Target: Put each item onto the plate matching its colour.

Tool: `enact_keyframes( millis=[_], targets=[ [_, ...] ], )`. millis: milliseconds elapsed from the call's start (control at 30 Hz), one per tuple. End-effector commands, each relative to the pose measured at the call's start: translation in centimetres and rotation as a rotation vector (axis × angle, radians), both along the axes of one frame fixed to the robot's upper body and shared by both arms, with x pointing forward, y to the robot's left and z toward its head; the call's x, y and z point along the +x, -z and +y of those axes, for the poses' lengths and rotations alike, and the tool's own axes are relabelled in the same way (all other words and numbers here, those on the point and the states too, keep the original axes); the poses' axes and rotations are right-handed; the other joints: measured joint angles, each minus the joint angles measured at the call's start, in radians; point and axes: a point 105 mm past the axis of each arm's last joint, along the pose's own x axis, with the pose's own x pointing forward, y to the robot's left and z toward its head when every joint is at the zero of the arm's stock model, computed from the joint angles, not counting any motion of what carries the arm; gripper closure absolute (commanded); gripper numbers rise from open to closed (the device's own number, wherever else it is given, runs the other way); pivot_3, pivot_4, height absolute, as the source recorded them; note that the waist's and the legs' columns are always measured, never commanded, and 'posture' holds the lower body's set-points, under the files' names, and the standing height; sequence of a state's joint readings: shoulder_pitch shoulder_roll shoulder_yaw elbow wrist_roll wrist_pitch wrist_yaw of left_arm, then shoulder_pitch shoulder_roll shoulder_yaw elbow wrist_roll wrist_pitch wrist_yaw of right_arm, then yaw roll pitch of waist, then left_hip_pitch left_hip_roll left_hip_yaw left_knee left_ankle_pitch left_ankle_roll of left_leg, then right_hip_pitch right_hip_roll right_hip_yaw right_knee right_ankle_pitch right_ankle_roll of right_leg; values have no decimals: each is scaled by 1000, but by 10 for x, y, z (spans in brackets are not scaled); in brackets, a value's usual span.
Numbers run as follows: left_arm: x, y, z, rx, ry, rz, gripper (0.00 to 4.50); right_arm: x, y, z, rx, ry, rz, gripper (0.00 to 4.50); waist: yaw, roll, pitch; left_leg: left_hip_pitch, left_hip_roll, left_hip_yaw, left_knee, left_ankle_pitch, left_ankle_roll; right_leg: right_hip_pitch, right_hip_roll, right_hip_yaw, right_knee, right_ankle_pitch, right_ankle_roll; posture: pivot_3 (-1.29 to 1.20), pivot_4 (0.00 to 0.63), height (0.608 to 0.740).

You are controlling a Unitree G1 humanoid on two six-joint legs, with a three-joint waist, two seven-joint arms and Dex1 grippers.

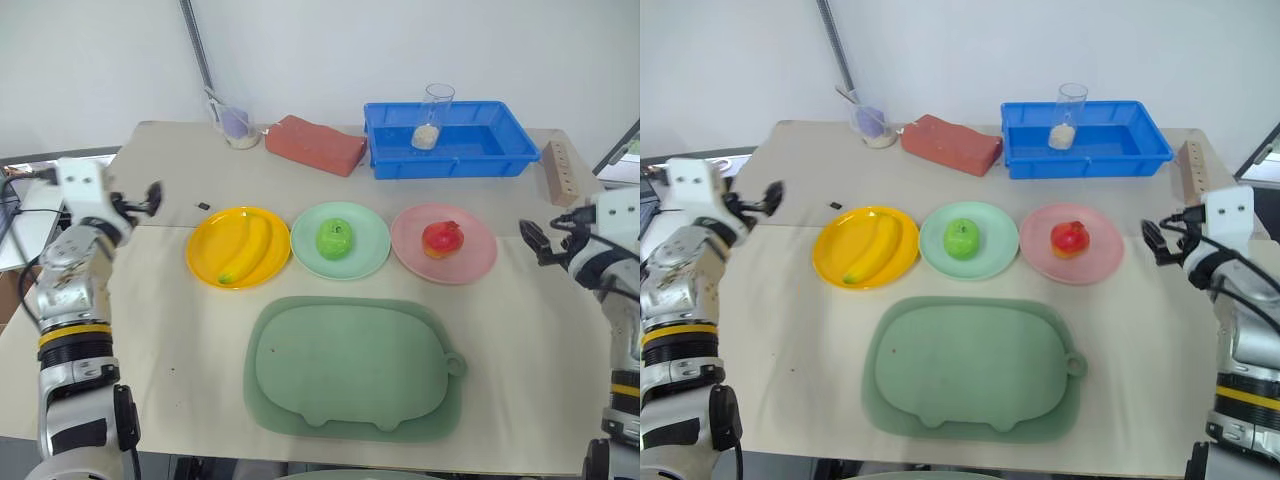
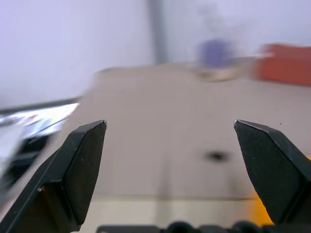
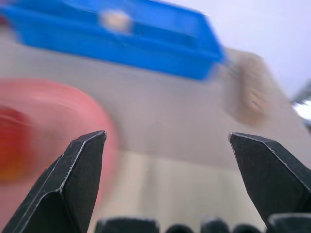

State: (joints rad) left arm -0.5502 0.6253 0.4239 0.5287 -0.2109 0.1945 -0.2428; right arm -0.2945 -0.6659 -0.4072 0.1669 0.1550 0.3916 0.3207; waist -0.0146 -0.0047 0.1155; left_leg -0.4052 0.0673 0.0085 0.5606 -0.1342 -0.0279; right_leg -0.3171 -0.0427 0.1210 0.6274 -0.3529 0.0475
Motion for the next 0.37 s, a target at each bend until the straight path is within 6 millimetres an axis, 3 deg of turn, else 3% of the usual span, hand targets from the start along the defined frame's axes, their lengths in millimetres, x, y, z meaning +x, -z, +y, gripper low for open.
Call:
enact_keyframes(
  millis=[33,200,367],
  targets=[
    [-19,11,40,38,-199,13,0,-1,-3,-31,-45,145,-90,32,2,0,0,0,0,1,-1,0,-1,0,0,0,0,0,0,0,150,740],
    [-28,32,51,35,-240,46,0,5,14,-44,25,202,-104,32,1,-1,0,0,0,1,-4,2,-3,0,-1,0,0,0,0,0,150,740],
    [-26,35,48,16,-214,40,0,11,17,-45,52,225,-127,32,-1,-1,0,1,0,1,-5,3,-6,1,0,0,1,0,0,0,150,740]
  ],
)
